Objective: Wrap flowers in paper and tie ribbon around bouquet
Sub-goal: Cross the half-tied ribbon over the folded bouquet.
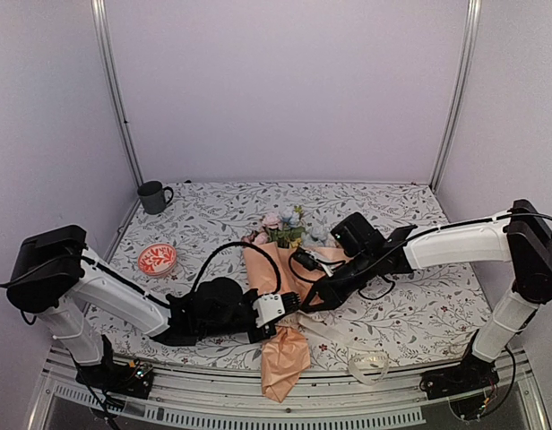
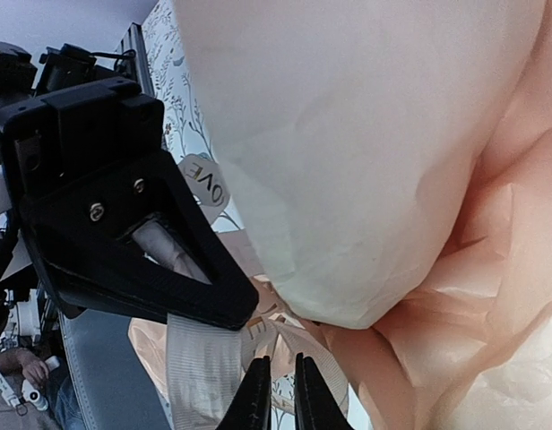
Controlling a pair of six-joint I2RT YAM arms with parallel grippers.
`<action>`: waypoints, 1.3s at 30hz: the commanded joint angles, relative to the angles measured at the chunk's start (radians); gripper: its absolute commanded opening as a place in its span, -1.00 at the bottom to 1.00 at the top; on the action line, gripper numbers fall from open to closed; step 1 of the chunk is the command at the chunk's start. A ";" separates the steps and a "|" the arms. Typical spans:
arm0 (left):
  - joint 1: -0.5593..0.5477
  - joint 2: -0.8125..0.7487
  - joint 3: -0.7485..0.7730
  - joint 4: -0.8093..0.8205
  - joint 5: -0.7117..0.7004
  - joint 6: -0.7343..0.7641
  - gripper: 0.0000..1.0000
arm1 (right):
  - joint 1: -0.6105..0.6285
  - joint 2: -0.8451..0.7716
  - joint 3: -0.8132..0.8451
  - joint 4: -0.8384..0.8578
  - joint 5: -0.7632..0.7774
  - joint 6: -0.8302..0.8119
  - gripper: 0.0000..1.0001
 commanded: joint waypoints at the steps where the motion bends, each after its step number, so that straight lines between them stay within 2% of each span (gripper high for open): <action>1: 0.010 -0.020 -0.006 0.020 0.007 -0.002 -1.00 | 0.000 0.002 -0.022 0.054 -0.100 -0.012 -0.76; 9: 0.011 -0.017 -0.005 0.016 0.006 -0.001 -1.00 | 0.009 0.008 -0.041 0.118 -0.102 0.030 -0.74; 15: 0.011 -0.015 -0.003 0.017 0.007 -0.001 -1.00 | 0.016 0.025 -0.040 0.130 -0.116 0.042 -0.64; 17: 0.010 -0.017 -0.003 0.016 0.006 -0.002 -1.00 | 0.018 0.020 -0.044 0.138 -0.123 0.047 -0.53; 19: 0.011 -0.018 -0.005 0.016 0.006 -0.002 -1.00 | 0.022 0.020 -0.040 0.129 -0.083 0.051 -0.53; 27: 0.011 -0.018 -0.002 0.013 0.008 -0.002 -1.00 | 0.034 0.044 -0.035 0.104 -0.001 0.050 -0.59; 35: 0.010 -0.024 -0.002 0.008 0.011 0.000 -1.00 | 0.035 0.039 -0.025 0.089 0.058 0.053 -0.89; 39: 0.010 -0.023 -0.003 0.007 0.014 0.002 -1.00 | 0.033 0.028 -0.018 0.075 0.070 0.053 -0.84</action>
